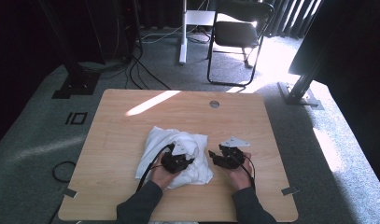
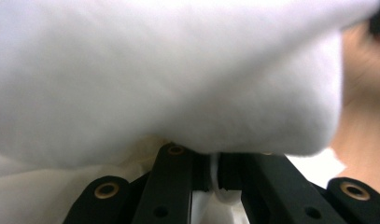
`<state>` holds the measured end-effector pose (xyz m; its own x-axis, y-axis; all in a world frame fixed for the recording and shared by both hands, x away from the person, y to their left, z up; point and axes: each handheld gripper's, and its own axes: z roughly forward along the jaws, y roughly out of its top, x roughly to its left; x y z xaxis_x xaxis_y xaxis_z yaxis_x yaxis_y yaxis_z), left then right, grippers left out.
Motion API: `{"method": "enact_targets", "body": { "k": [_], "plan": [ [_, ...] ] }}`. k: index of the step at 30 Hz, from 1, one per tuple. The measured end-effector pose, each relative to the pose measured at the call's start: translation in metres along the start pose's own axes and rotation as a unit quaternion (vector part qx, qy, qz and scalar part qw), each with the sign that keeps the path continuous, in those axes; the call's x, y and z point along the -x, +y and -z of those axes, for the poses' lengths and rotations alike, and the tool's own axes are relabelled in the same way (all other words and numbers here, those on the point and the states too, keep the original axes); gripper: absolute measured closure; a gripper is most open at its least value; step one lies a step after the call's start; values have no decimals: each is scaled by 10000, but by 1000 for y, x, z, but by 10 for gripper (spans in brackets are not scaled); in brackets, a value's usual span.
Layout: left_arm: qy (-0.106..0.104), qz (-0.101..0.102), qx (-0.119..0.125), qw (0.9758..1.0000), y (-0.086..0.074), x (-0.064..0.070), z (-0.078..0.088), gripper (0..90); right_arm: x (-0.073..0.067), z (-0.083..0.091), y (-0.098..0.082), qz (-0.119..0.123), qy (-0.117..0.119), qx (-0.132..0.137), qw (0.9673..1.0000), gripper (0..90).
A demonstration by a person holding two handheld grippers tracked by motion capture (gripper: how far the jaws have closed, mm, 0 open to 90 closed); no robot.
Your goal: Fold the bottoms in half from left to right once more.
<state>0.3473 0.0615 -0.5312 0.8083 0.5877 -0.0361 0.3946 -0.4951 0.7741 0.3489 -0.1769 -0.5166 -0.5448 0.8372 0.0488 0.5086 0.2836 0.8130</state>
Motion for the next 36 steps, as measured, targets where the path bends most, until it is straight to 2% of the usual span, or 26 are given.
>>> {"method": "enact_targets", "body": {
  "k": [2, 5, 8, 12, 14, 16, 18, 19, 22, 24, 27, 29, 30, 32, 34, 36],
  "plan": [
    [-5, 62, -23, 10000, 0, -2, -1, 849, 2, 6, 7, -61, 60, 141, 9999, 438],
    [54, -7, -90, 9999, 0, -3, -3, 844, -1, 10, 15, -17, 181, 278, 9994, 435],
    [81, -38, -91, 9999, 0, -2, -3, 838, -10, 15, 23, 69, 474, 505, 9976, 433],
    [11, 2, 1, 10000, -2, -2, -1, 824, -23, 13, 38, 45, 948, 726, 9928, 426],
    [-23, 11, 48, 10000, -2, -2, 0, 818, -30, 6, 44, 122, 1115, 669, 9914, 423],
    [-41, 9, 109, 9999, -2, -2, 2, 813, -36, -4, 49, 184, 1227, 488, 9911, 439],
    [-101, -3, 167, 9998, -2, -1, 7, 792, -39, -17, 51, 194, 1154, 283, 9927, 518],
    [-128, -7, 203, 9997, -2, -1, 9, 775, -38, -23, 52, 181, 1190, 178, 9926, 571],
    [-226, 23, 309, 9993, -1, 1, 17, 716, -36, -36, 53, 196, 1246, -17, 9920, 782],
    [-204, 15, 457, 9987, 1, 3, 27, 660, -34, -39, 53, 168, 1079, -69, 9940, 834],
    [-134, -66, 894, 9959, 7, 7, 52, 570, -25, -42, 53, 3, 929, -134, 9956, 845],
    [-122, -54, 1305, 9914, 13, 4, 76, 553, -19, -44, 51, -87, 859, -183, 9961, 845],
    [-102, 4, 1496, 9887, 15, 0, 89, 551, -16, -45, 50, -123, 825, -196, 9963, 845],
    [157, 281, 1742, 9842, 19, -14, 113, 552, -12, -47, 48, -207, 802, -237, 9963, 844],
    [467, 540, 1812, 9809, 18, -33, 129, 583, -9, -50, 45, -245, 777, -280, 9963, 841],
    [680, 870, 1521, 9822, 13, -54, 132, 619, -7, -52, 43, -287, 755, -315, 9962, 838]
  ]
}}
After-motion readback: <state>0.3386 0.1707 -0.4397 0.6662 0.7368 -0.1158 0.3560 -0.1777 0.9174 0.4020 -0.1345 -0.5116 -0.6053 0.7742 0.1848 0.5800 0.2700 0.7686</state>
